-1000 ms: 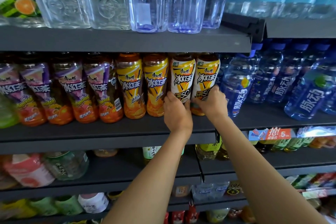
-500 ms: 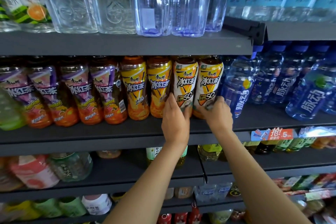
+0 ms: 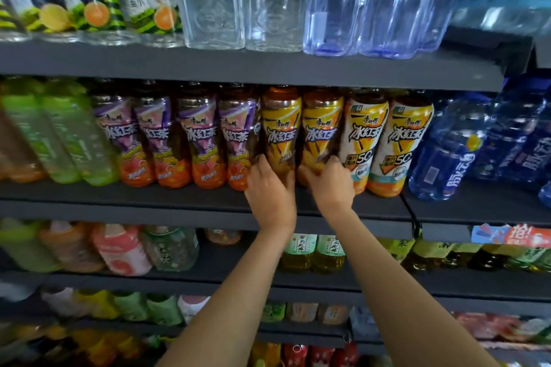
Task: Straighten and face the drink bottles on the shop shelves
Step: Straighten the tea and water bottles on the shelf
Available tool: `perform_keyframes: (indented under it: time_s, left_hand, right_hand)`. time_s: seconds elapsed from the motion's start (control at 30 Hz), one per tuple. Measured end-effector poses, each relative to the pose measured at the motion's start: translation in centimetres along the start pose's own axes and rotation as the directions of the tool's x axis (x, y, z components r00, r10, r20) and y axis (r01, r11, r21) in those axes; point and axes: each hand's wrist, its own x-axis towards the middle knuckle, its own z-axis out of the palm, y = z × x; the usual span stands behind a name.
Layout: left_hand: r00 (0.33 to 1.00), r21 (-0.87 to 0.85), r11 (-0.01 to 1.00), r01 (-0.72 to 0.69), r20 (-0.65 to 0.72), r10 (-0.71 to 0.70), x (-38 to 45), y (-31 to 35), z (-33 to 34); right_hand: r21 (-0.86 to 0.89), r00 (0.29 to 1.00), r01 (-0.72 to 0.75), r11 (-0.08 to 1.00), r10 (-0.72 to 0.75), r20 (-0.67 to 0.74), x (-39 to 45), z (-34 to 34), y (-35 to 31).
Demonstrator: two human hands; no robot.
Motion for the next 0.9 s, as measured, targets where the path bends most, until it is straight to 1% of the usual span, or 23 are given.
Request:
perform_keyframes:
  time_s: [0.07,0.13,0.2,0.27,0.5,0.7,0.8,0.9]
  left_hand:
    - [0.998,0.061,0.997,0.047,0.035,-0.049,0.3,0.6,0.1]
    - [0.988,0.082,0.987,0.134,0.063,-0.14,0.6,1.6,0.4]
    - [0.972,0.075,0.972,0.223,0.062,-0.228,1.0,2.4,0.8]
    - [0.963,0.056,0.963,0.262,0.043,-0.264,1.4,2.4,1.1]
    - [0.987,0.062,0.988,0.139,0.076,-0.144,1.7,0.9,0.3]
    - [0.992,0.06,0.994,0.094,0.081,-0.099,1.6,0.4,-0.1]
    - [0.995,0.01,0.998,0.064,0.073,-0.064,1.5,-0.2,-0.4]
    - [0.999,-0.082,0.996,-0.03,0.034,0.032,1.0,-1.5,-1.1]
  right_hand:
    - [-0.006,0.999,-0.033,0.999,0.032,-0.028,-0.1,0.6,-0.1]
    - [-0.018,0.998,-0.037,0.999,0.036,-0.059,-0.2,0.9,-0.1]
    - [-0.01,0.997,-0.037,0.999,0.037,-0.068,-0.4,1.0,-0.2]
    - [-0.001,0.997,-0.043,0.999,0.042,-0.071,-0.6,0.9,-0.2]
    - [-0.016,0.996,-0.057,0.998,0.056,-0.067,-1.4,0.5,0.0]
    - [-0.012,0.997,-0.062,0.998,0.061,-0.052,-1.7,0.4,-0.4]
    - [-0.002,0.996,-0.07,0.998,0.07,-0.049,-1.9,0.7,-0.5]
    - [0.014,0.996,-0.076,0.997,0.076,-0.054,-1.9,0.9,-0.3]
